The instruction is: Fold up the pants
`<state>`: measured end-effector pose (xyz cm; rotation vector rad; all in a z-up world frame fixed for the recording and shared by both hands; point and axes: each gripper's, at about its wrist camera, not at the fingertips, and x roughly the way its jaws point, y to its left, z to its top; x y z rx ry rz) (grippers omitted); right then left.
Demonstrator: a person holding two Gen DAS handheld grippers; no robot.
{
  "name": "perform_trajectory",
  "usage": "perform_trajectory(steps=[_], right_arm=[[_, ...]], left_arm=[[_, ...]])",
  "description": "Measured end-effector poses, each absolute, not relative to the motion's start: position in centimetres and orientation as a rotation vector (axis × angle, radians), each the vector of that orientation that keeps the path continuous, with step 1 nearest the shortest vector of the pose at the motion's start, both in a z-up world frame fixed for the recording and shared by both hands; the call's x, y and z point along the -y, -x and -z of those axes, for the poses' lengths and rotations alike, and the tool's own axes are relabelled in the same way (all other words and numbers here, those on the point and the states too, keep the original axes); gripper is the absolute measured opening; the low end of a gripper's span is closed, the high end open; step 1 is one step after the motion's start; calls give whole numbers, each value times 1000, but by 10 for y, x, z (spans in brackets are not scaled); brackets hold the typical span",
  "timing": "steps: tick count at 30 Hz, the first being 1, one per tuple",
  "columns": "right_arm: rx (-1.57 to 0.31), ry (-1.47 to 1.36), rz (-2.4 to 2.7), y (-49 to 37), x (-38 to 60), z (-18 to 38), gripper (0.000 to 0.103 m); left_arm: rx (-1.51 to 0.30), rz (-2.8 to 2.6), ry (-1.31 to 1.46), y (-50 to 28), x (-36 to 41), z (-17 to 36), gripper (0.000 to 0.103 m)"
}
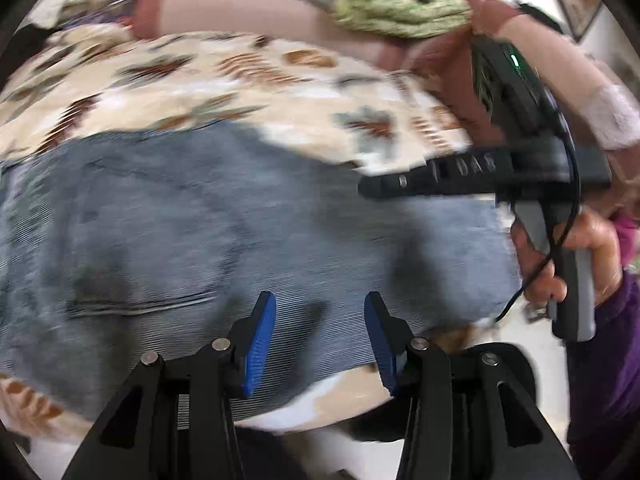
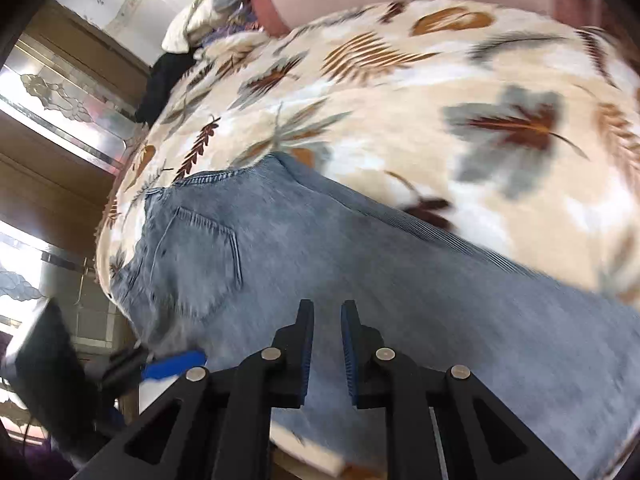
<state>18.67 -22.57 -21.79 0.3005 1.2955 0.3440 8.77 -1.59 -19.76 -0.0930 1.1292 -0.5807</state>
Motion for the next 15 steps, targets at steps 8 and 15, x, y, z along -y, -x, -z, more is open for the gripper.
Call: perform_trajectory(steps=[8,15], right_arm=[[-1321,-223,-148,-238,196,270,12],[-1159,-298,-102,-227,224,244,18]], left_arm=[[-1152,471,-47,-100,18,226,51],[-1076,480,-116,-79,26,208,59]])
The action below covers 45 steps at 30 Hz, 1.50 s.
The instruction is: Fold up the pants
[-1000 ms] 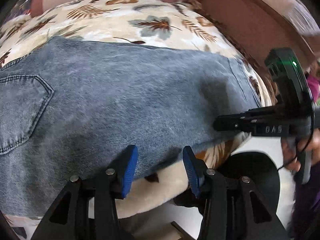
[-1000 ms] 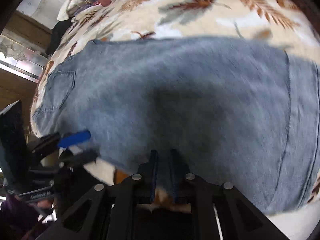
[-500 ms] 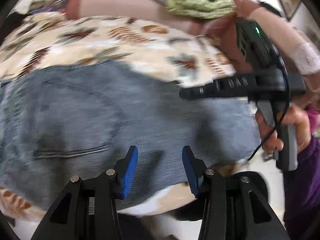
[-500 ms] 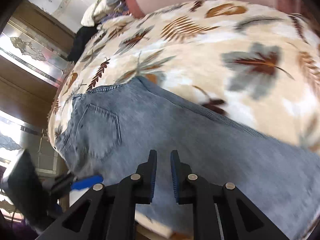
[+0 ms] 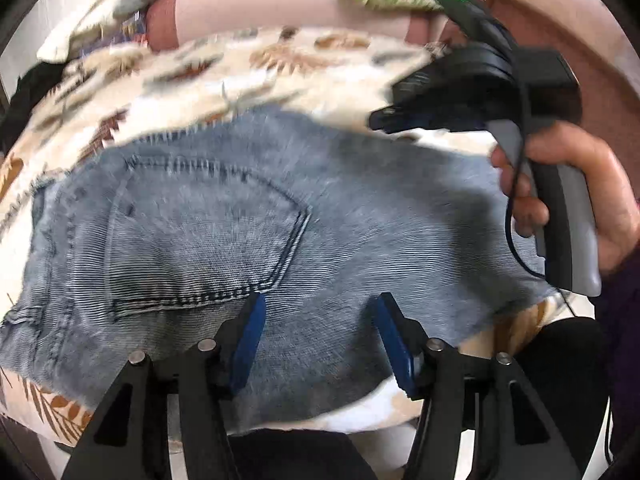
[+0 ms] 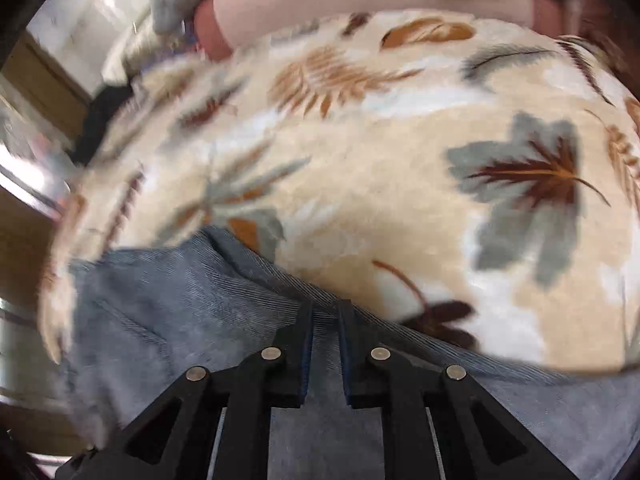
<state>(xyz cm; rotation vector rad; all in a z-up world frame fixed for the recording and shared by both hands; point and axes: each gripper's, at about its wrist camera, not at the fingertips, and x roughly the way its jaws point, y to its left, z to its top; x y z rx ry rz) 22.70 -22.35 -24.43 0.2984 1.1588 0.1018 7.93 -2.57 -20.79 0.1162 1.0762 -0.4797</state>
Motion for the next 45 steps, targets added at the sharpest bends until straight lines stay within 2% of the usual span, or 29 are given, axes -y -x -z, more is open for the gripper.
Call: perform_trajectory(steps=[2,3,7,9,12,14,16,20,21,22,23,25,26,27,32,36,40,45], right_arm=[[-1092,-319,-104,-198,246,222,18],[-1095,-342,-114,-185,256,217,18],[-1145,-353,-72,-137,291,217,18],[-1180,-320,-27,-124,301,232,18],[-1217,-302,1,-123,312,256,19],[-1197,-309,-16,-115,318,248,19],[-1131,-311,-34,-102,323,231,19],[-839,-348,-48,-58,341,185,19],[-777,-347,-26,-50,345,176,22],[-728,-335,-7,-44,345,168,34],[-679,-323,2,-38,347,157,42],[-560,-318,21,-26,350,138,68],[-479,-315,41,-14,352,127,73],[-433,-325,57,-7,354,120,76],[-251,-354,96,34,351,95,79],[-188,-331,112,66,331,96,88],[-125,-271,149,95,311,105,103],[-91,-223,148,88,295,104,103]], left_arm=[[-1031,506,-120,-71,30,199,72],[-1026,506,-126,-70,33,199,74],[-1113,506,-159,-79,58,220,74],[-1135,452,-263,-78,72,234,74],[-1112,429,-372,-68,85,232,77],[-1125,470,-303,-66,81,219,77],[-1112,491,-236,-67,78,203,77],[-946,508,-118,-56,89,147,77],[-904,514,-102,-52,93,131,77],[-861,522,-89,-50,99,114,79],[-825,520,-84,-50,103,100,81],[-749,502,-84,-41,107,70,83],[-713,487,-80,-39,109,55,84],[-691,476,-70,-36,108,46,85],[-590,386,-10,-30,92,9,89],[-533,315,-51,-24,89,-1,90],[-526,298,-62,-17,90,-3,91],[-567,270,-93,-19,95,6,92]])
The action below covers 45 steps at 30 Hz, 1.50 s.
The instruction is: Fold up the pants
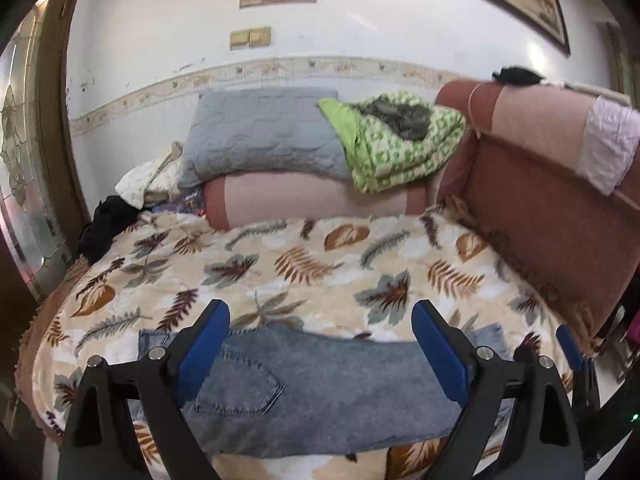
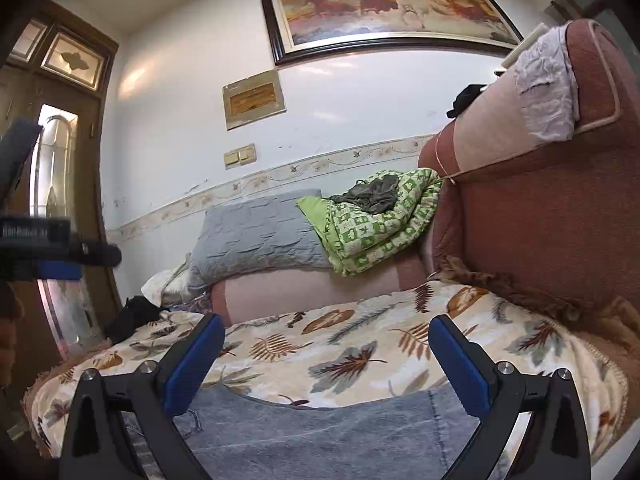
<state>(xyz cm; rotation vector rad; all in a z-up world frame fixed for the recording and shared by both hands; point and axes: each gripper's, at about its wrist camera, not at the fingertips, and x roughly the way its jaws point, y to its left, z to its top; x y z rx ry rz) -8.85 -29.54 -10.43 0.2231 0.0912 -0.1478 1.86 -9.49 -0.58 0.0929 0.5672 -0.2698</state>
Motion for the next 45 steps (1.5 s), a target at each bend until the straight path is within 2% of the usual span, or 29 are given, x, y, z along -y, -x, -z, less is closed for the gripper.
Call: perform_trajectory(steps=[9,19,22,28,30,31,34,37,40,45], right_arm=[[-161,-127,157,74,281,115,103],[-183,-176,217,80,291,109,103],[-136,-178,189,95,284,84,103],[64,-149,138,148,276,-10,103],[164,-172,145,171,281,-39,103],[191,-175,154,176,283,-48,103],[156,-214,167,176,291,-60,103],[33,-322,124,156,295,-42,103],[-54,-306,120,142,284,-23,103],[-66,-242,102,137,270,-21,103]], left_arm=[[-477,272,-88,-29,95,16,93],[-490,345,-138,-21,90,27,93],[-446,344,-125,-15,82,14,93],[-330,358,-56,-1,71,-36,93],[-284,346,-45,8,68,-50,96],[-275,352,-40,11,67,-53,102],[-300,391,-40,17,66,-51,103],[-343,399,-89,19,73,-43,103],[-381,399,-129,18,80,-33,103],[-427,292,-179,7,80,-19,103]])
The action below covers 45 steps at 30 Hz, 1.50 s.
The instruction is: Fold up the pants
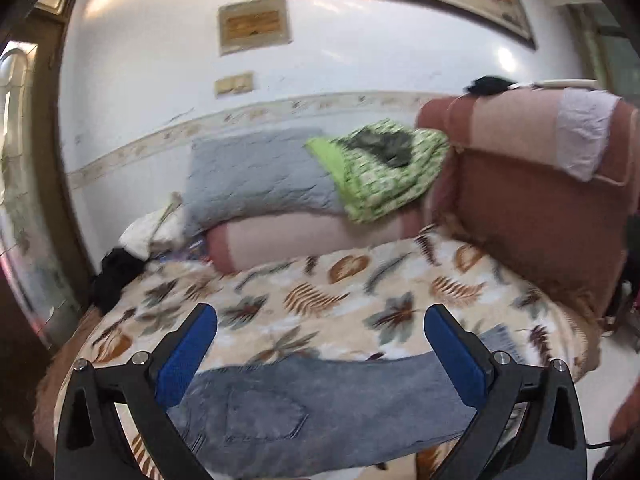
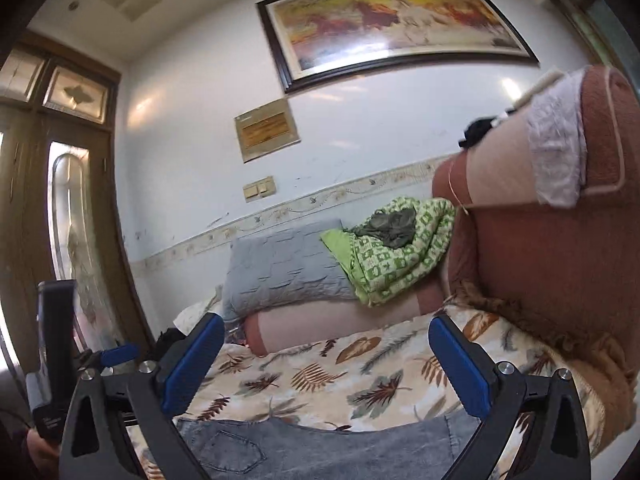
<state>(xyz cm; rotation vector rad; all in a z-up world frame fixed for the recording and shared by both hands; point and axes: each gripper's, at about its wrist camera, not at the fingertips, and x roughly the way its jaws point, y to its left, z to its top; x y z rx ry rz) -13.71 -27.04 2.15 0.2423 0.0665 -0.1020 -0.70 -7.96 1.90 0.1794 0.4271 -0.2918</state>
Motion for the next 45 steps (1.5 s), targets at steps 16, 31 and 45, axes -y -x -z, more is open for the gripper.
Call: perform_trajectory(steps=[16,31,45], right_arm=[[-387,-97,198,88,228,26,103],[-499,-126,185,55,212,29,103],[-556,-119,188,46,209,46,103]], left_arm=[[-478,67,-74,-11,10,3,103],[-498,52,-76,-11,3,10,103],[-536,62,-104,-12,12,21,103]])
